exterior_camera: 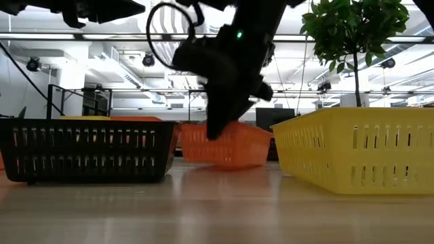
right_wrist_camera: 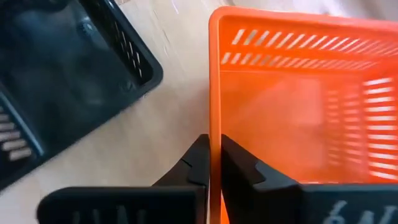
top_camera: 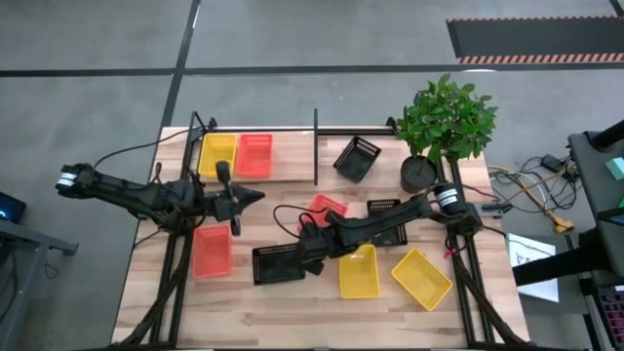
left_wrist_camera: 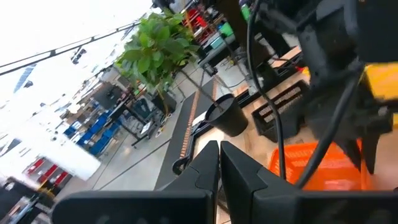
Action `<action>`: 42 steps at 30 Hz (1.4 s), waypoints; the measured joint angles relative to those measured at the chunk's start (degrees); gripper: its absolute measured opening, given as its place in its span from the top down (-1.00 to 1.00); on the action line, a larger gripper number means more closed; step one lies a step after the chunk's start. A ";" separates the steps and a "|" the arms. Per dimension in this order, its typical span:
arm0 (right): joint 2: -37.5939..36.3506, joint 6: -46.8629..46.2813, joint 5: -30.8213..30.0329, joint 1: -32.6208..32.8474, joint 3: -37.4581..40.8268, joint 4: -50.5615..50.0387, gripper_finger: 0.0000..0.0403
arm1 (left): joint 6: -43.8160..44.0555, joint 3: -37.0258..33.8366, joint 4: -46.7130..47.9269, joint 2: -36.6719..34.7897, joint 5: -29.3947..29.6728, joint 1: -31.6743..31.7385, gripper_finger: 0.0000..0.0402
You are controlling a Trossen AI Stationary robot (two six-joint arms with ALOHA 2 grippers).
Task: Stack baskets on shelf by color
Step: Stack the right orange bin on the orange bin on the shelf
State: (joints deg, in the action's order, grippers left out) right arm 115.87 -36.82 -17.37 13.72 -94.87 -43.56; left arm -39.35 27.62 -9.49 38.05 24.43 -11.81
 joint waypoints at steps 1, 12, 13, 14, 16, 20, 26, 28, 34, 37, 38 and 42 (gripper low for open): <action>-0.45 0.82 0.00 0.00 -0.62 -1.50 0.93 | 0.05 0.00 0.02 -0.16 0.63 0.02 1.00; -5.52 21.74 -0.11 1.68 -10.94 -12.07 0.95 | 3.45 -0.48 -0.03 -4.97 4.98 0.02 1.00; -5.68 24.42 -0.11 1.83 -12.08 -12.14 0.95 | 3.45 -0.63 0.03 -5.63 6.13 0.02 1.00; -5.74 26.44 -0.15 1.90 -13.23 -12.20 0.95 | 3.43 -0.72 0.02 -6.38 7.02 0.04 1.00; -5.74 30.17 -0.36 1.92 -15.88 -12.04 0.95 | 3.12 -0.76 -0.13 -7.86 7.98 0.07 1.00; -4.76 36.99 -0.62 0.29 -20.24 -9.79 0.96 | 2.79 -0.76 -0.34 -10.10 8.59 0.07 1.00; -3.99 44.49 -0.64 -4.73 -21.76 -5.81 0.96 | 4.13 -1.64 2.05 -16.39 10.56 0.07 1.00; -3.99 46.26 -0.63 -6.87 -21.70 -3.10 0.96 | 4.50 -2.85 2.30 -18.21 10.16 0.07 1.00; -3.65 50.77 -0.61 -12.93 -20.43 6.82 0.96 | 4.95 -4.93 2.37 -22.35 9.91 0.07 1.00; -3.32 49.64 -0.39 -15.39 -19.97 11.95 0.96 | 6.03 -5.28 1.95 -23.81 9.79 0.07 1.00; -3.26 48.97 -0.21 -16.16 -19.78 13.68 0.96 | 6.03 -5.48 1.99 -24.13 9.79 0.07 1.00; -3.14 49.07 5.39 -18.70 -17.69 18.98 0.96 | 6.03 -6.07 2.37 -25.07 9.77 0.07 1.00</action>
State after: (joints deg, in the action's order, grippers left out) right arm 112.73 12.25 -11.97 -4.98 -112.57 -24.59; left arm -33.32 21.55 -7.12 12.98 34.20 -11.75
